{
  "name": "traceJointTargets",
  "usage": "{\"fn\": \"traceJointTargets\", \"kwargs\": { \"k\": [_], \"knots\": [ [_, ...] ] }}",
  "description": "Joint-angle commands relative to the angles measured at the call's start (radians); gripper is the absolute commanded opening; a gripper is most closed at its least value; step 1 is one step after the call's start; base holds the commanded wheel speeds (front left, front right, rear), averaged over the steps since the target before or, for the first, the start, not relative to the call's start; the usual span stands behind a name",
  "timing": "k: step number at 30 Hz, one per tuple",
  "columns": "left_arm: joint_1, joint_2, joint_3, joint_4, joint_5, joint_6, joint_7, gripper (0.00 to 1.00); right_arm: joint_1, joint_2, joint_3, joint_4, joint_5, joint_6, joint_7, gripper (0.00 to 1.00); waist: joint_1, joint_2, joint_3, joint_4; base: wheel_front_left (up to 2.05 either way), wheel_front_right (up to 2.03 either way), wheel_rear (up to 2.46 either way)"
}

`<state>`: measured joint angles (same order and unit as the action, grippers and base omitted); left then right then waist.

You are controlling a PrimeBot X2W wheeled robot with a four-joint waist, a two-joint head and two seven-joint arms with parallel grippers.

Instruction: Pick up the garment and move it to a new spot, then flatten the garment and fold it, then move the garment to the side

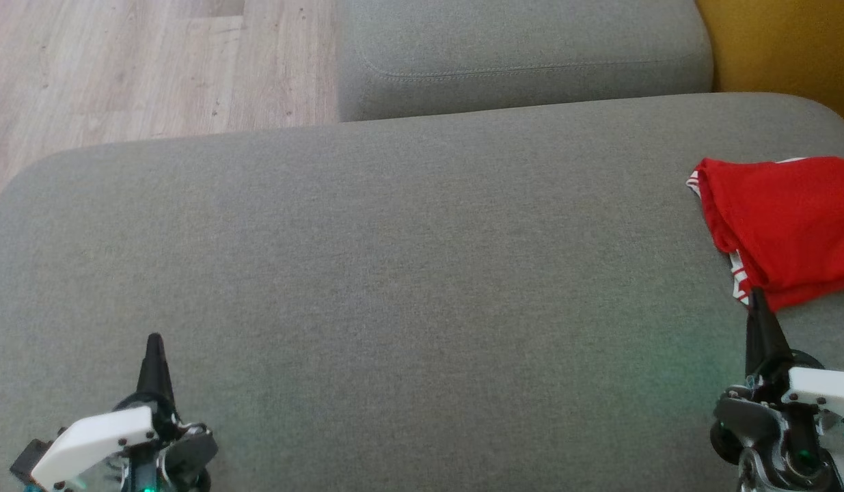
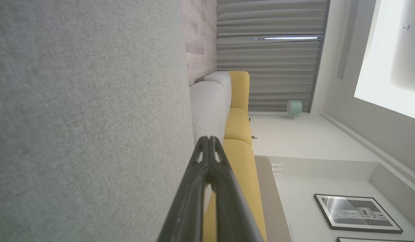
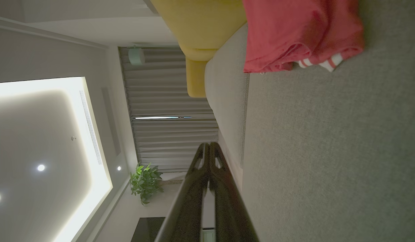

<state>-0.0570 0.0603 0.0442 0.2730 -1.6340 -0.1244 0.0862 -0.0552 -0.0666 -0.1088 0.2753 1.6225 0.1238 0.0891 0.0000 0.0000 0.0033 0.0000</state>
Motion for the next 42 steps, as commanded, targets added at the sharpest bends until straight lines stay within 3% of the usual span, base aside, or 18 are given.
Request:
{"fn": "traceJointTargets", "kwargs": {
  "k": [1,42],
  "knots": [
    [-0.049,0.010,0.042,-0.029,0.002,-0.006,0.004,0.00,-0.051,0.001,0.016,-0.032,0.004,0.007,0.007,0.00,0.0000,0.0000,0.000,0.000,0.00,0.00,0.00],
    [-0.050,0.002,0.053,-0.028,0.012,-0.006,0.014,0.00,-0.052,0.007,0.007,-0.031,-0.004,0.007,0.015,0.00,0.0000,0.0000,0.000,0.000,0.00,0.00,0.00]
  ]
}}
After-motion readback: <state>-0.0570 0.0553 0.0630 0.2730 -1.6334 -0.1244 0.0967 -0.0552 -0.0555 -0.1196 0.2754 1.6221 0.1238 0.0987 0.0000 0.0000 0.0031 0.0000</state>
